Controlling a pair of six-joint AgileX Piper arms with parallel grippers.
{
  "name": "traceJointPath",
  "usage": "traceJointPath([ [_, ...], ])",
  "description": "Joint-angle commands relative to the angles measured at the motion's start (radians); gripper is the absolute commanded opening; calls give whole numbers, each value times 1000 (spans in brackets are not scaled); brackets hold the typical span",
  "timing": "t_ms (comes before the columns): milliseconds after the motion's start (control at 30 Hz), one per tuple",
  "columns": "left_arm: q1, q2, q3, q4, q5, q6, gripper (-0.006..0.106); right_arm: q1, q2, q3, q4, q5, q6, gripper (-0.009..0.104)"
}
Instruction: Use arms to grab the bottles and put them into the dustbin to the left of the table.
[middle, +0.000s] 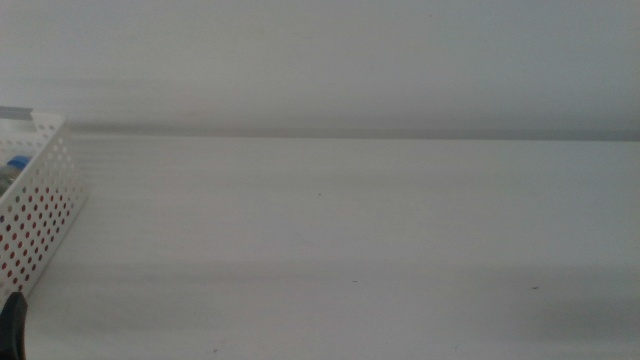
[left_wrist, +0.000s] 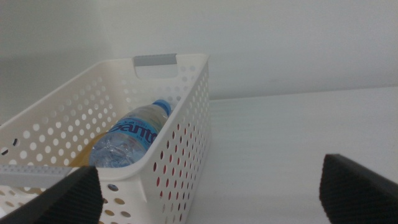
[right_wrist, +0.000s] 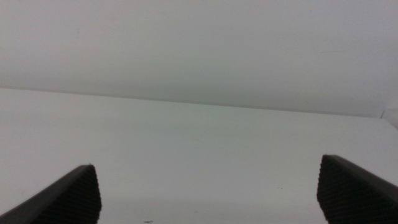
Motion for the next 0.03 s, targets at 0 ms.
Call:
traceJointPath([
  [0, -2, -40, 40, -8, -14, -5, 94, -4, -40, 44, -5, -3, -3, 93],
])
